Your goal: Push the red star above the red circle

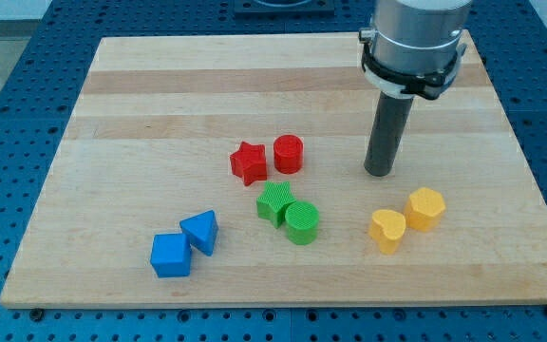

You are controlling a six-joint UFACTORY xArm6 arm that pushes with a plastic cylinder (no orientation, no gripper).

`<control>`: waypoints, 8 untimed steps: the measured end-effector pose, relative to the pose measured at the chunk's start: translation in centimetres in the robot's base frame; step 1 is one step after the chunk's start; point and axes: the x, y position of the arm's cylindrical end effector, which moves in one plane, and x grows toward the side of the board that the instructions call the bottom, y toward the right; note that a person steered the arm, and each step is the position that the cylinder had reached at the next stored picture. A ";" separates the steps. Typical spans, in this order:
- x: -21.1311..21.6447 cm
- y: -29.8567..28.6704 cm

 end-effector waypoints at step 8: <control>-0.1 -6.9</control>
